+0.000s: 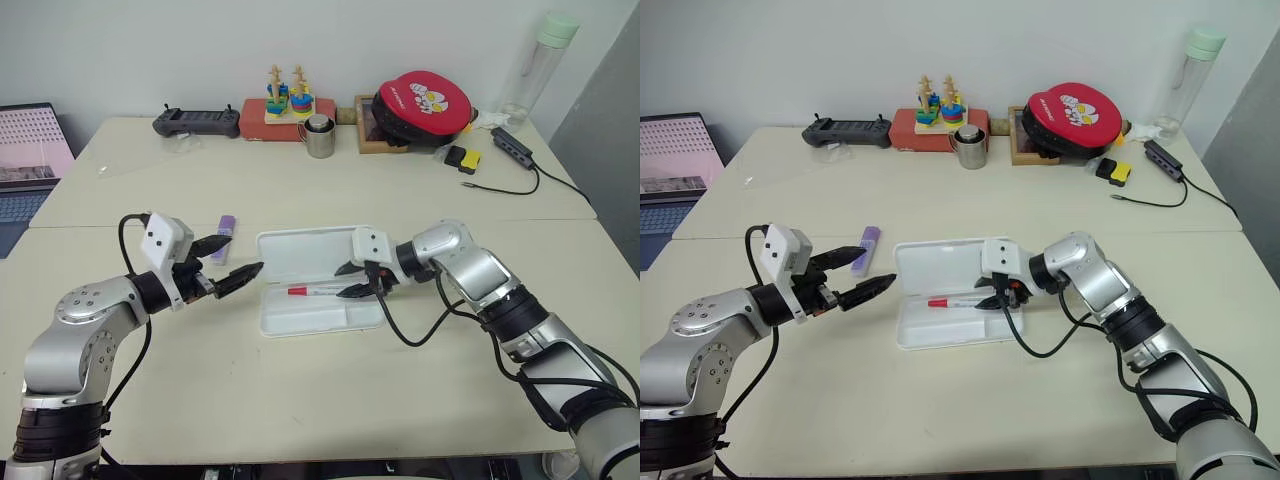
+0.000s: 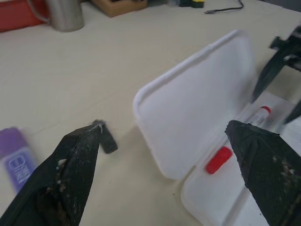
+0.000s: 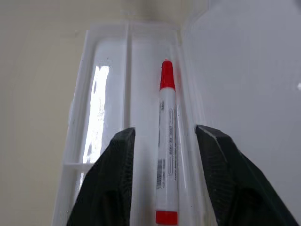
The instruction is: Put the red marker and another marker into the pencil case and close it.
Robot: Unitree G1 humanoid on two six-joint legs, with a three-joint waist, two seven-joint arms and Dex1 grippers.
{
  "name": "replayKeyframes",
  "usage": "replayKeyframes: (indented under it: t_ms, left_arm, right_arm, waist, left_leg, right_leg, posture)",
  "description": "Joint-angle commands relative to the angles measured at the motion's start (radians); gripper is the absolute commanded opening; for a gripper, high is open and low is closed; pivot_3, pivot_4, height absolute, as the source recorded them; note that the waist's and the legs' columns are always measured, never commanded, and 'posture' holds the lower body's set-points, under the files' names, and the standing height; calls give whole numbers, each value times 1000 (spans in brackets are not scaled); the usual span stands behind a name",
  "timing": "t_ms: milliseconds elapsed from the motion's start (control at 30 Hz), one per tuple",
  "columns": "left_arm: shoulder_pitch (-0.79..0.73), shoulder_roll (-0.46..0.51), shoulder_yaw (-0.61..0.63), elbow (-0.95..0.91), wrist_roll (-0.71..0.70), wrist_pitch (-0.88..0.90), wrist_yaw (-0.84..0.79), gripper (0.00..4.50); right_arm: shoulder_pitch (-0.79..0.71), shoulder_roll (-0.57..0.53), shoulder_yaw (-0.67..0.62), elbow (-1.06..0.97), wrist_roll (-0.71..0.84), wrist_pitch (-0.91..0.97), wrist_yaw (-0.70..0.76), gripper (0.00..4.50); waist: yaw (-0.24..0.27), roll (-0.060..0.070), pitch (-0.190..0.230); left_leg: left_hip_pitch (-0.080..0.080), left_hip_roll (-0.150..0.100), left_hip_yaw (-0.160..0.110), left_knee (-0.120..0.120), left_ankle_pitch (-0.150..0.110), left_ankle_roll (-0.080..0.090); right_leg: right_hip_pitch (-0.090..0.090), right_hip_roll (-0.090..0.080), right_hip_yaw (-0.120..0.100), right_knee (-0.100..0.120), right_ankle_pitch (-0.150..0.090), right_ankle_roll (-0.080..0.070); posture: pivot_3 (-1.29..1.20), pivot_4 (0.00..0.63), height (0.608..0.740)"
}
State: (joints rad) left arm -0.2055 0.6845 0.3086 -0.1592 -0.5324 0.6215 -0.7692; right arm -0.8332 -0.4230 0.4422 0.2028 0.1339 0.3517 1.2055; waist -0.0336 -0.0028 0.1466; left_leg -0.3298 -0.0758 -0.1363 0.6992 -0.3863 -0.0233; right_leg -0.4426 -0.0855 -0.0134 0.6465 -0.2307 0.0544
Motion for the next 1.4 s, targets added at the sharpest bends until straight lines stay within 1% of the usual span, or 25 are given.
replayKeyframes:
  t_ms: [33,133,167,233,333,467,667,767,833,900,933,967,1000,1033,1067,1200,1233,1300,1367,1400]
  left_arm:
    - [-64,-30,85,56,-17,34,130,4500]
    - [-93,-40,82,118,25,31,203,4500]
    - [-100,-39,71,138,40,25,220,4500]
    - [-112,-39,39,167,63,41,242,4500]
    - [-138,-47,-25,221,118,69,287,4500]
    - [-179,-68,-73,312,163,79,318,4500]
    - [-239,-86,-115,409,187,86,304,4500]
    - [-260,-95,-109,440,193,85,307,4027]
    - [-264,-99,-108,444,191,81,296,3487]
    - [-265,-101,-107,446,195,79,296,3140]
    - [-265,-102,-105,449,198,75,300,2894]
    - [-265,-102,-102,451,202,68,305,2776]
    - [-265,-102,-99,454,205,61,309,2520]
    - [-266,-104,-92,457,207,46,311,2369]
    - [-267,-105,-84,458,205,40,312,2091]
    - [-272,-108,-73,459,199,37,316,1302]
    - [-270,-107,-75,458,201,38,313,1211]
    - [-264,-110,-79,458,206,36,311,1209]
    - [-268,-111,-83,455,216,-15,303,1209]
    - [-275,-110,-72,415,194,-57,267,1209]
  right_arm:
    - [-41,35,-146,-139,162,110,0,3193]
    - [-64,54,-209,-203,219,172,-42,3857]
    - [-71,57,-220,-219,226,183,-58,4166]
    - [-79,62,-230,-238,225,192,-90,4455]
    - [-89,69,-241,-264,228,208,-126,4455]
    - [-95,72,-244,-299,227,223,-161,4455]
    - [-94,63,-250,-343,239,255,-180,4455]
    - [-92,61,-255,-353,244,267,-189,4500]
    - [-91,60,-259,-354,250,274,-195,4500]
    - [-91,57,-260,-349,254,277,-199,4500]
    - [-91,56,-259,-347,255,276,-199,4500]
    - [-92,54,-258,-345,257,276,-201,4500]
    - [-92,53,-259,-345,259,277,-202,4500]
    - [-92,52,-259,-345,261,278,-203,4500]
    - [-92,51,-259,-346,263,280,-204,4500]
    - [-92,49,-257,-344,269,279,-205,4500]
    - [-92,49,-258,-345,270,280,-205,4500]
    - [-92,47,-259,-345,272,280,-204,4500]
    - [-94,42,-267,-339,274,279,-202,4500]
    - [-93,35,-273,-339,278,281,-199,4500]
  waist:
    - [0,0,0]
    - [0,0,0]
    - [0,0,0]
    - [0,0,0]
    - [1,0,0]
    - [0,0,0]
    - [0,-1,0]
    - [0,-1,-1]
    - [0,-1,-1]
    - [0,-1,-1]
    - [0,-1,-1]
    - [0,-1,-1]
    - [0,-1,-1]
    - [0,-1,-1]
    - [0,-1,-1]
    - [0,-1,-1]
    - [0,-1,-1]
    - [0,-1,-1]
    - [0,-1,-1]
    - [0,-1,-1]
  left_leg:
    - [0,0,0,0,0,0]
    - [0,0,0,0,0,0]
    - [0,0,0,0,0,0]
    - [0,0,0,0,0,0]
    - [0,-1,0,0,0,0]
    - [0,-1,0,0,0,0]
    - [0,-1,0,0,0,0]
    - [0,-1,0,1,0,0]
    - [1,-1,0,1,0,0]
    - [0,-1,0,1,0,0]
    - [0,-1,0,1,0,0]
    - [0,-1,0,1,0,0]
    - [0,-1,0,1,0,0]
    - [0,-1,0,1,0,0]
    - [0,-1,0,1,0,0]
    - [0,-1,0,1,0,0]
    - [0,-1,0,1,0,0]
    - [0,-1,0,1,0,0]
    - [0,-1,0,1,0,0]
    - [0,-1,0,1,0,0]
  right_leg:
    - [0,0,0,0,0,0]
    - [0,0,0,0,0,0]
    - [0,0,0,0,0,0]
    - [0,0,-1,0,0,0]
    - [0,0,-1,1,0,0]
    - [0,0,-1,1,0,0]
    - [-1,0,-1,1,0,0]
    - [0,0,-1,2,0,0]
    - [0,0,-1,2,0,0]
    - [0,0,-1,2,0,0]
    - [0,-1,-1,2,0,0]
    - [0,-1,-1,2,0,0]
    - [0,-1,-1,2,0,0]
    - [0,-1,-1,2,0,0]
    - [0,-1,-1,2,0,0]
    - [0,-1,-1,2,0,0]
    - [0,-1,-1,2,0,0]
    - [0,-1,0,2,0,0]
    - [0,-1,0,2,0,0]
    - [0,-1,0,2,0,0]
  posture:
    - [0,150,740]
    - [0,150,740]
    - [0,150,740]
    - [0,150,740]
    - [0,150,740]
    - [0,150,740]
    - [0,150,740]
    - [0,150,740]
    - [0,150,740]
    - [0,150,740]
    - [0,150,740]
    - [0,150,740]
    - [0,150,740]
    - [0,150,740]
    - [0,150,740]
    - [0,150,740]
    - [0,150,740]
    - [0,150,740]
    - [0,150,740]
    - [0,150,740]
